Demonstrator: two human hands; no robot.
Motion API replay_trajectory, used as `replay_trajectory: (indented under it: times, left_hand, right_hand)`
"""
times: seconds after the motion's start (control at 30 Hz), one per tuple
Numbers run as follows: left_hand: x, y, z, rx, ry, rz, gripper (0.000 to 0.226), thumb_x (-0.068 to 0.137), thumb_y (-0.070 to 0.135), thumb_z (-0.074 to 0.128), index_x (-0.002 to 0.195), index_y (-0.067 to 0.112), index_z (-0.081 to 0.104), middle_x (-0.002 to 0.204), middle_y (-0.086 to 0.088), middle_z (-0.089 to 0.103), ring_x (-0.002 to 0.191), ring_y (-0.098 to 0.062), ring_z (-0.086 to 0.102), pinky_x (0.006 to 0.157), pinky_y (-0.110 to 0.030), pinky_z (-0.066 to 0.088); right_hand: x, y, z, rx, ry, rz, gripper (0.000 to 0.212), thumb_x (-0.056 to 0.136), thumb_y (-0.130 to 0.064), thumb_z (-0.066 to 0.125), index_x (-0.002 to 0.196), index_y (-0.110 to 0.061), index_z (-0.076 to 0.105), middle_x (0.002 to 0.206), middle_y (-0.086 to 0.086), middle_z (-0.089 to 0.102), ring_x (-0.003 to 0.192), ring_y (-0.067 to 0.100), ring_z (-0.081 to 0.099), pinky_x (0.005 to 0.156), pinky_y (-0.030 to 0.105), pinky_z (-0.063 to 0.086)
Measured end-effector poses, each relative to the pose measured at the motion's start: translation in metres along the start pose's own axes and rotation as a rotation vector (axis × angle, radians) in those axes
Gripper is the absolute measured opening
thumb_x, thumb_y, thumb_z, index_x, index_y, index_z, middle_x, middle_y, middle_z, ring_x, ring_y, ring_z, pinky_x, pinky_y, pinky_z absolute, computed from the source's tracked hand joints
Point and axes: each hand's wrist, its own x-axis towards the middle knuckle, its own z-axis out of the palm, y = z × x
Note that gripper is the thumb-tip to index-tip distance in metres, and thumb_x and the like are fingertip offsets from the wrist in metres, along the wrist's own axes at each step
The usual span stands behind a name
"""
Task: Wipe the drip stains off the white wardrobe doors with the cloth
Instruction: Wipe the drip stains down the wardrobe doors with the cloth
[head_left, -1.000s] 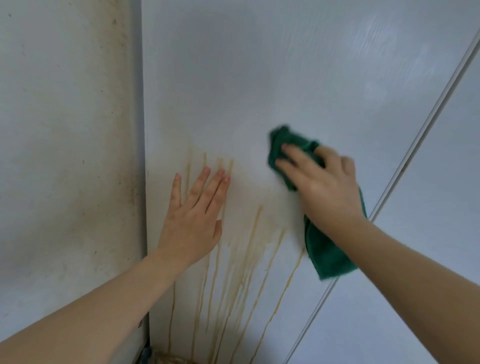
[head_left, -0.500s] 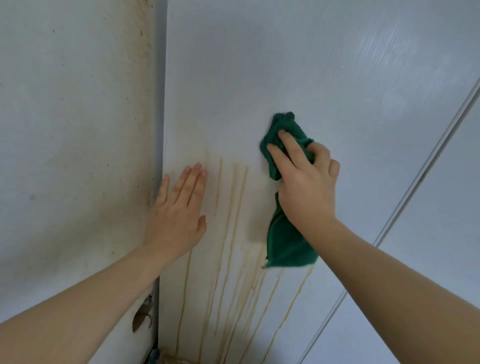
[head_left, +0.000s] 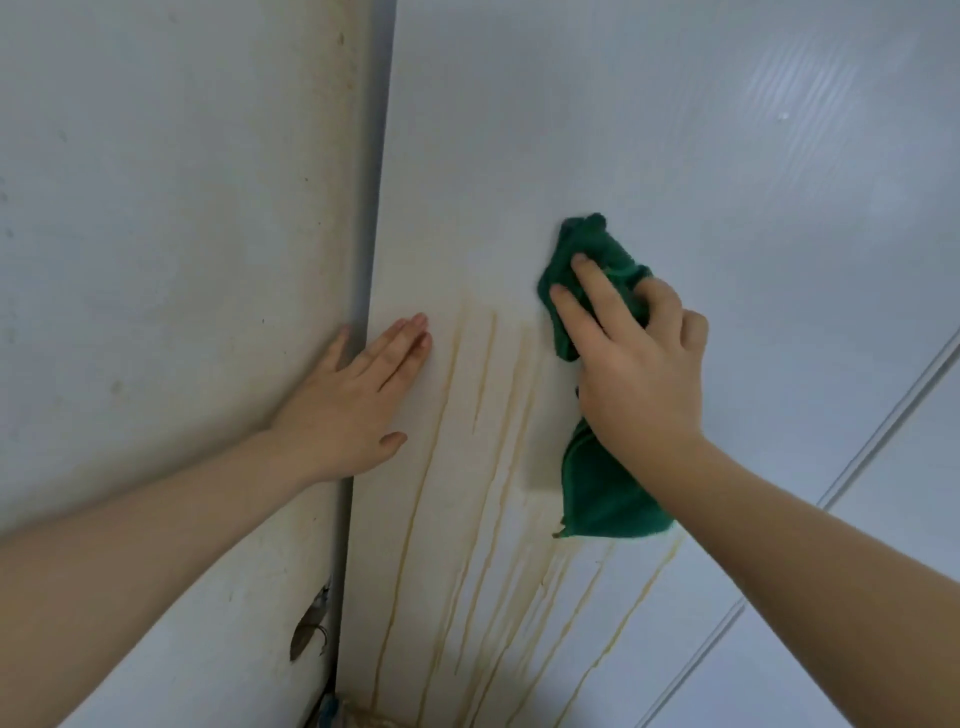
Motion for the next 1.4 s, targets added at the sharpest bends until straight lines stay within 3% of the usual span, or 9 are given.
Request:
replay_trajectory:
  times: [0.2,0.43,0.63,0.77,0.87,0.97,1.07,1.27,1.4]
  left_hand:
    - [0.003,0.007,-0.009,-0.032,-0.178,-0.027,0.094,0.095,0.049,0.036,0.122,0.013,-0.046,0.119,0.001,-0.061,0.124,-0.011,-0.039,0.112,-0.028,0.018]
    - [0.001,0.011,-0.013,-0.023,-0.19,-0.032,0.092,0.094,0.047,0.039,0.125,0.012,-0.04,0.12,0.002,-0.058,0.124,-0.012,-0.038,0.097,-0.024,0.039]
    - [-0.003,0.01,-0.016,0.072,-0.18,-0.033,0.085,0.096,0.042,0.033,0.128,0.009,-0.039,0.129,-0.002,-0.053,0.124,-0.011,-0.036,0.089,-0.026,0.039]
    - [-0.004,0.007,-0.014,-0.013,-0.119,-0.059,0.094,0.092,0.044,0.044,0.132,0.01,-0.034,0.134,-0.003,-0.048,0.131,-0.012,-0.029,0.091,-0.029,0.042]
    - [-0.004,0.002,-0.016,-0.144,-0.001,-0.071,0.099,0.071,0.036,0.071,0.142,0.004,0.008,0.152,-0.008,0.001,0.141,-0.019,0.02,0.09,-0.037,0.049]
    - [-0.001,0.0,-0.013,-0.141,0.022,-0.095,0.089,0.085,0.033,0.058,0.139,0.007,-0.008,0.148,-0.003,-0.014,0.144,-0.021,0.003,0.114,-0.042,0.019]
    - [0.002,-0.004,-0.011,-0.063,-0.022,-0.064,0.085,0.095,0.036,0.041,0.13,0.011,-0.032,0.135,0.0,-0.043,0.132,-0.013,-0.029,0.117,-0.034,0.002]
    - [-0.001,-0.001,-0.011,0.008,-0.056,-0.131,0.087,0.095,0.036,0.039,0.124,0.012,-0.039,0.13,0.0,-0.048,0.142,-0.019,-0.021,0.116,-0.036,-0.002]
    - [-0.001,-0.001,-0.011,0.012,-0.089,-0.15,0.087,0.096,0.036,0.037,0.124,0.012,-0.042,0.127,-0.002,-0.052,0.141,-0.019,-0.025,0.116,-0.035,-0.006]
  right_hand:
    - [-0.048,-0.003,0.018,-0.034,-0.136,-0.516,0.063,0.095,-0.005,0.011,0.109,-0.021,0.07,0.121,-0.005,0.063,0.099,0.027,0.041,0.074,0.035,0.03]
    - [0.011,-0.009,0.005,-0.058,0.051,-0.048,0.049,0.076,-0.001,0.039,0.113,-0.016,0.067,0.128,-0.001,0.06,0.099,0.031,0.037,0.071,0.036,0.023]
    - [-0.049,-0.009,0.013,-0.076,-0.152,-0.586,0.047,0.078,-0.006,0.038,0.105,-0.025,0.072,0.12,-0.009,0.064,0.099,0.026,0.04,0.074,0.035,0.029]
    - [0.018,-0.002,0.0,-0.056,-0.019,-0.284,0.047,0.077,-0.008,0.035,0.107,-0.018,0.071,0.122,0.0,0.063,0.099,0.03,0.038,0.072,0.036,0.025]
    - [0.044,-0.005,0.0,-0.047,0.035,-0.081,0.05,0.079,-0.005,0.032,0.115,-0.014,0.065,0.13,0.004,0.058,0.102,0.033,0.034,0.072,0.038,0.022]
    - [-0.004,-0.012,0.014,-0.102,0.034,-0.389,0.04,0.087,-0.006,0.039,0.112,-0.017,0.068,0.126,0.0,0.061,0.1,0.031,0.039,0.073,0.039,0.028]
    - [-0.029,-0.006,0.013,-0.133,-0.131,-0.713,0.037,0.078,-0.013,0.059,0.112,-0.022,0.07,0.124,-0.004,0.062,0.098,0.028,0.039,0.074,0.038,0.03]
    - [0.062,-0.013,0.005,-0.051,0.076,-0.206,0.04,0.083,-0.01,0.039,0.11,-0.013,0.068,0.125,0.006,0.061,0.101,0.033,0.036,0.07,0.038,0.022]
    - [0.002,-0.025,0.02,-0.061,-0.03,-0.513,0.04,0.083,-0.012,0.04,0.106,-0.019,0.071,0.122,0.0,0.063,0.1,0.029,0.039,0.072,0.037,0.027]
